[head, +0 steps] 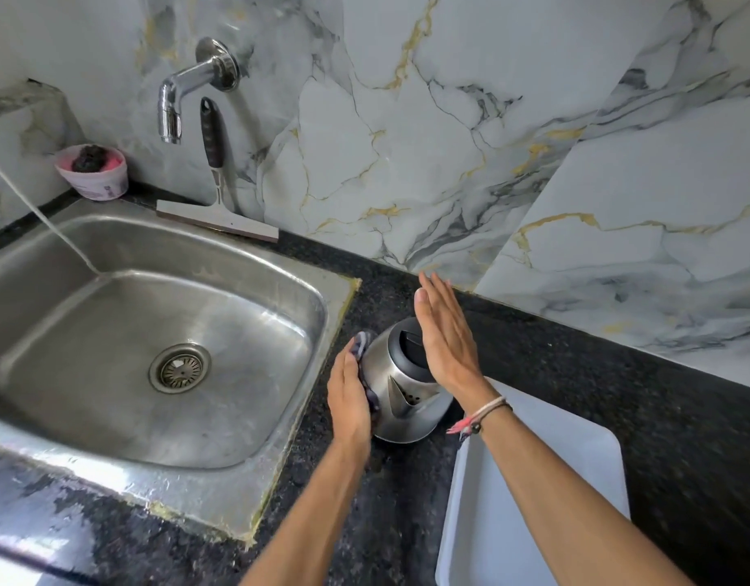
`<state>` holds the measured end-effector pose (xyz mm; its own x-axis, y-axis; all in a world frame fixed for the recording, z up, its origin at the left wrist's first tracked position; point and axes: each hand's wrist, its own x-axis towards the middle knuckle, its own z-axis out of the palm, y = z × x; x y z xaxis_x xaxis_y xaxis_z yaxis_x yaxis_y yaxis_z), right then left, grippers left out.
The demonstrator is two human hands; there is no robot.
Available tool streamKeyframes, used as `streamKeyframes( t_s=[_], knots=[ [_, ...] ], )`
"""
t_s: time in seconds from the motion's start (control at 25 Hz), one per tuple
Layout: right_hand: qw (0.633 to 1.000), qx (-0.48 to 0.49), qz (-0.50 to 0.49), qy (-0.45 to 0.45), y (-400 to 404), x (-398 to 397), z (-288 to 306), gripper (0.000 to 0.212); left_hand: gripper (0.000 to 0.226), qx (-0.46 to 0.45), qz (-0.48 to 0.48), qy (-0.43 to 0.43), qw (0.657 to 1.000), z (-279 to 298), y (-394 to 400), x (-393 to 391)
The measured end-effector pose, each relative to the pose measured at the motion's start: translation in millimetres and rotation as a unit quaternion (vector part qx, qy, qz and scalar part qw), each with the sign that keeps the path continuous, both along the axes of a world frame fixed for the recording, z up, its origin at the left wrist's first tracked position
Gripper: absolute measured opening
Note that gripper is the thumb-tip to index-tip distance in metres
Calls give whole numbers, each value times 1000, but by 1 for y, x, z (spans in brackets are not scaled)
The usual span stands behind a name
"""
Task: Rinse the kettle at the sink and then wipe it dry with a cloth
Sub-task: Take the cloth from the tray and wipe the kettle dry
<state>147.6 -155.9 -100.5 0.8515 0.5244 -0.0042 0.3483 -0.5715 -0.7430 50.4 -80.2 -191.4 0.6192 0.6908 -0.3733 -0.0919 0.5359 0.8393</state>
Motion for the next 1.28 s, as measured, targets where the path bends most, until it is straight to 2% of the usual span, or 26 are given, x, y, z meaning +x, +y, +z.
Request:
streamKeyframes(
  t_s=[0.04, 0.12, 0.24, 0.28, 0.36, 0.44, 0.48, 0.6, 0.72, 0.8, 0.92, 1.0, 1.04, 1.08, 1.12, 1.16, 1.24, 1.28],
  knots=[
    [1000, 4, 1, 1, 0, 0, 0, 74, 37, -10, 52, 0, 999, 3, -18, -6],
    [1000, 8, 5, -2, -2, 0, 0, 70, 40, 54, 100, 24, 993, 23, -47, -14],
    [1000, 23, 9, 3, -2, 0, 0, 65, 45, 253, 52, 89, 962, 48, -40, -5],
    [1000, 29, 6, 7, -2, 0, 0, 63, 45, 278, 10, 85, 957, 54, -23, 4],
    [999, 41, -2, 14, -2, 0, 0, 59, 41, 251, -106, 69, 960, 59, 12, 21],
    [999, 48, -7, 21, -2, -1, 1, 59, 35, 147, -196, 63, 968, 57, 36, 29],
    [998, 51, -9, 23, -3, -2, 1, 60, 33, 87, -209, 67, 972, 52, 41, 27],
    [998, 59, -20, 23, -3, -4, 3, 62, 29, 0, -114, 78, 990, 29, 26, 6],
    [995, 84, -43, 35, -3, -6, 5, 59, 28, 3, -5, 82, 997, 26, 2, -21],
    [984, 146, -70, 74, -3, -5, 7, 56, 28, 67, 4, 36, 997, 46, -3, -29],
    [926, 298, -173, 151, -14, -1, 17, 58, 28, 240, -59, -28, 968, 96, -3, -16],
    [885, 375, -222, 163, -30, -3, 23, 60, 33, 403, -140, -13, 904, 126, -10, 2],
    [872, 395, -238, 162, -40, -6, 25, 60, 36, 459, -184, 9, 869, 135, -16, 9],
    [867, 400, -253, 156, -50, -10, 27, 59, 40, 474, -222, 23, 852, 140, -19, 13],
    [869, 390, -269, 146, -59, -15, 27, 57, 42, 452, -249, 22, 856, 142, -16, 15],
    [876, 367, -283, 131, -65, -21, 27, 52, 42, 400, -253, 0, 881, 144, -9, 13],
    [905, 293, -297, 81, -67, -36, 27, 45, 40, 304, -219, -46, 926, 139, 15, 2],
    [923, 245, -294, 38, -61, -44, 27, 44, 39, 305, -194, -42, 931, 135, 29, -4]
  ],
)
